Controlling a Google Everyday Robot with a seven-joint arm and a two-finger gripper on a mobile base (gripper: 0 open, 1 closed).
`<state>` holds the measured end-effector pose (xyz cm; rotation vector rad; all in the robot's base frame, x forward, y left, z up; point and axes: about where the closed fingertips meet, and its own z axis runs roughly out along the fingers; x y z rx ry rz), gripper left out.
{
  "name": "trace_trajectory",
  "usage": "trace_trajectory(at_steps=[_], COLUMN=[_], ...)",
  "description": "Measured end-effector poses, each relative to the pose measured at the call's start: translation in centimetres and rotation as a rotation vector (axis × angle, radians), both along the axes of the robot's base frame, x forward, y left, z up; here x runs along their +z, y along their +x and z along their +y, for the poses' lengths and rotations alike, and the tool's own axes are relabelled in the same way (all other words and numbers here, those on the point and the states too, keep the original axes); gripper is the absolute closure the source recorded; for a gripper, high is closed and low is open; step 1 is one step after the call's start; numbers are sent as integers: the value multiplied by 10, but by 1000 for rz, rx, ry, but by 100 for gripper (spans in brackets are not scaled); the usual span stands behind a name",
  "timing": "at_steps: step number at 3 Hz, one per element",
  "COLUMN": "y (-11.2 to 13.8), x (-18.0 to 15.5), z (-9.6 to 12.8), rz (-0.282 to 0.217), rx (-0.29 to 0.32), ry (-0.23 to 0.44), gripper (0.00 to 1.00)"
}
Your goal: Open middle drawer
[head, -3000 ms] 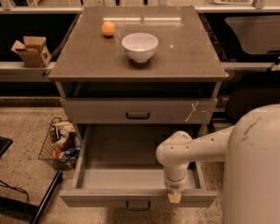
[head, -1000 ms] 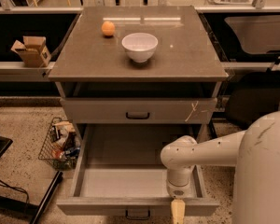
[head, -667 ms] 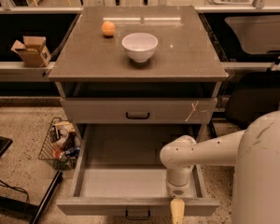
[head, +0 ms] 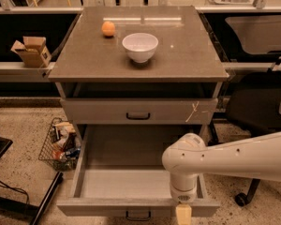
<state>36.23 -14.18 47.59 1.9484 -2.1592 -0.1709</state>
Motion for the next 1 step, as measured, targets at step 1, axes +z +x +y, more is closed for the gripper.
trace_trajectory(at_steps=[1], y=[-31], x=[61], z=[-7], rz=[-44], rx=[-24], ry=[-51], gripper=[0])
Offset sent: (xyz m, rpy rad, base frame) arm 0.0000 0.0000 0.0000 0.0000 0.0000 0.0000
